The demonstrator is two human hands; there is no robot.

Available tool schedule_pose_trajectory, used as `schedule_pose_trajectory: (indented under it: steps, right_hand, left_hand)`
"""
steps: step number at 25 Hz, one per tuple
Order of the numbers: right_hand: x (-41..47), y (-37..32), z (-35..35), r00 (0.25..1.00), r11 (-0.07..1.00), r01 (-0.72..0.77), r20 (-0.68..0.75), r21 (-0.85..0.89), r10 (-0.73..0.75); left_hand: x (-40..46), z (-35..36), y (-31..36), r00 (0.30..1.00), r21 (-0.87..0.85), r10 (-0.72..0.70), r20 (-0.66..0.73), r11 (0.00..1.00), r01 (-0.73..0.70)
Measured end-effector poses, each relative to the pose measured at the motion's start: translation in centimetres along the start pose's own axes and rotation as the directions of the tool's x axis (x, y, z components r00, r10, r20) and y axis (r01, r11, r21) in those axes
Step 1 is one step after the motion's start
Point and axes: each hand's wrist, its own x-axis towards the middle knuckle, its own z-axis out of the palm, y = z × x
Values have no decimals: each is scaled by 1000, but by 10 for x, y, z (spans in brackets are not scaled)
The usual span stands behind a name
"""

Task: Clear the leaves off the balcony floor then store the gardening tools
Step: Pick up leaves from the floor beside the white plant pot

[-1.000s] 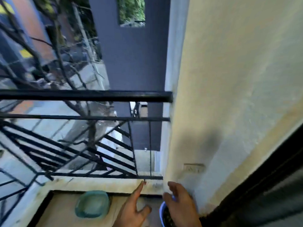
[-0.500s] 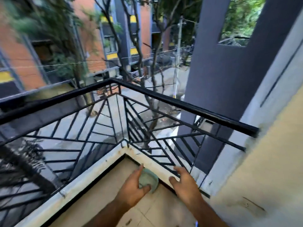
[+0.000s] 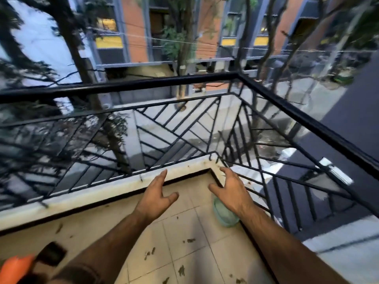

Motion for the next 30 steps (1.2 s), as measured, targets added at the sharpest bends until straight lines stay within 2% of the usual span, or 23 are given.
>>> schedule_pose_trajectory:
  steps: [2,4,9,12,15,21,23,25,27,30]
  right_hand:
    - [17,-16,18,991,991,108,85,-77,-101]
    - [34,-33,36,955,956,256,193,-142,-227]
    - [53,-76,62,790,826,549,402,-128,-463]
    - [47,-97,69,623,687,723,496,-72,-605]
    - [29,-110,80,414,486,873,573,-32,-707]
    - [-31,-121,105,128,257,962,684,90,-718]
    - [-54,-118,111,69,208,972,710,110,-700]
    - [-72,-120,120,29,159,981,728,111,-685]
    - [-85,-124,133,28,152,983,737,102,-675]
    - [-103,-130,162,70,190,979,758,73,-649]
  left_hand:
    - [-15,-15,-21,992,-22,-82,-101,997,81]
    - [-34,-28,-41,954,-26,-191,-229,981,190]
    - [-98,-46,-56,780,26,-371,-504,896,442]
    - [-137,-42,-37,660,67,-373,-652,839,540]
    - [-179,-30,-17,571,138,-349,-743,755,641]
    - [-279,8,-4,400,81,-440,-804,585,807]
    - [-311,20,-3,355,45,-478,-803,545,837]
    - [-336,26,-7,274,-28,-500,-822,516,856]
    - [-358,30,-17,189,-117,-534,-824,486,866]
    - [-394,34,-40,119,-208,-605,-787,442,873]
